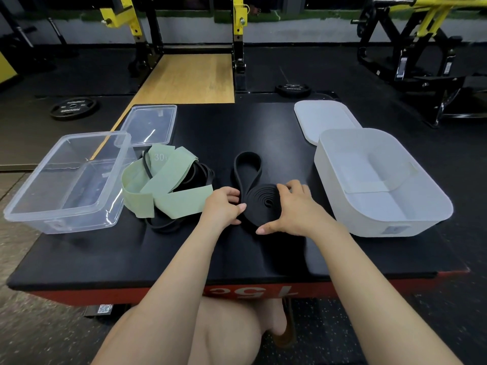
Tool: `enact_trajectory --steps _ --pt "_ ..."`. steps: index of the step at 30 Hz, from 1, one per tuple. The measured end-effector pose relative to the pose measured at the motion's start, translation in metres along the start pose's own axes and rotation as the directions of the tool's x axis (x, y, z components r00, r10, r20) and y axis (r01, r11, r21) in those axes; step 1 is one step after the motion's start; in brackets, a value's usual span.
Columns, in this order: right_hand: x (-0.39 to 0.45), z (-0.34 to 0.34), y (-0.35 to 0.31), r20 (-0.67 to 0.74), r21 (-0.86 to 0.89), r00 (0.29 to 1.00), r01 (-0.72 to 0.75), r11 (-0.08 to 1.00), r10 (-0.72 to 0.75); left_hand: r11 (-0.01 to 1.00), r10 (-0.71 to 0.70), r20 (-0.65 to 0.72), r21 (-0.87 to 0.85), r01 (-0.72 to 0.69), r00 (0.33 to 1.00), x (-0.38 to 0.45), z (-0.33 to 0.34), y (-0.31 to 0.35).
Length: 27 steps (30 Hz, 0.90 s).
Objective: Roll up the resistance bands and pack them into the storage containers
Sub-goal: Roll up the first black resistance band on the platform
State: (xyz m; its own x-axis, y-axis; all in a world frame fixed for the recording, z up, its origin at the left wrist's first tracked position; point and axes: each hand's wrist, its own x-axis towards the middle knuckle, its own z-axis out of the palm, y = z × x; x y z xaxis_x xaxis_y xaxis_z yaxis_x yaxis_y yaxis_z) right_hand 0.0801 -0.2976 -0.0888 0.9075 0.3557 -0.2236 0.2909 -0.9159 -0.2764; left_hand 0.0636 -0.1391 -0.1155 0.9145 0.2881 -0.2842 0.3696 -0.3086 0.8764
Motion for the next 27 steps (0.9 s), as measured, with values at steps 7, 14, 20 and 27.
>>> enact_trajectory --steps 7,14,20,27 --pt "-0.004 0.026 -0.015 -0.180 -0.022 0.983 -0.021 1.000 0.017 0.991 0.075 -0.031 0.111 -0.071 0.997 0.002 0.002 -0.005" --pt "-0.002 0.025 -0.007 -0.156 0.005 0.986 0.056 0.998 -0.055 0.994 0.077 0.002 0.078 -0.077 0.997 0.000 0.003 -0.001" --pt "0.003 0.013 0.003 -0.018 0.065 0.990 0.141 0.988 -0.140 0.999 0.036 0.059 -0.002 -0.036 0.998 -0.003 -0.003 0.002" --pt "0.014 0.006 0.016 0.095 0.116 0.969 0.215 0.970 -0.227 0.997 0.053 0.007 0.062 -0.053 0.999 -0.004 -0.001 0.001"
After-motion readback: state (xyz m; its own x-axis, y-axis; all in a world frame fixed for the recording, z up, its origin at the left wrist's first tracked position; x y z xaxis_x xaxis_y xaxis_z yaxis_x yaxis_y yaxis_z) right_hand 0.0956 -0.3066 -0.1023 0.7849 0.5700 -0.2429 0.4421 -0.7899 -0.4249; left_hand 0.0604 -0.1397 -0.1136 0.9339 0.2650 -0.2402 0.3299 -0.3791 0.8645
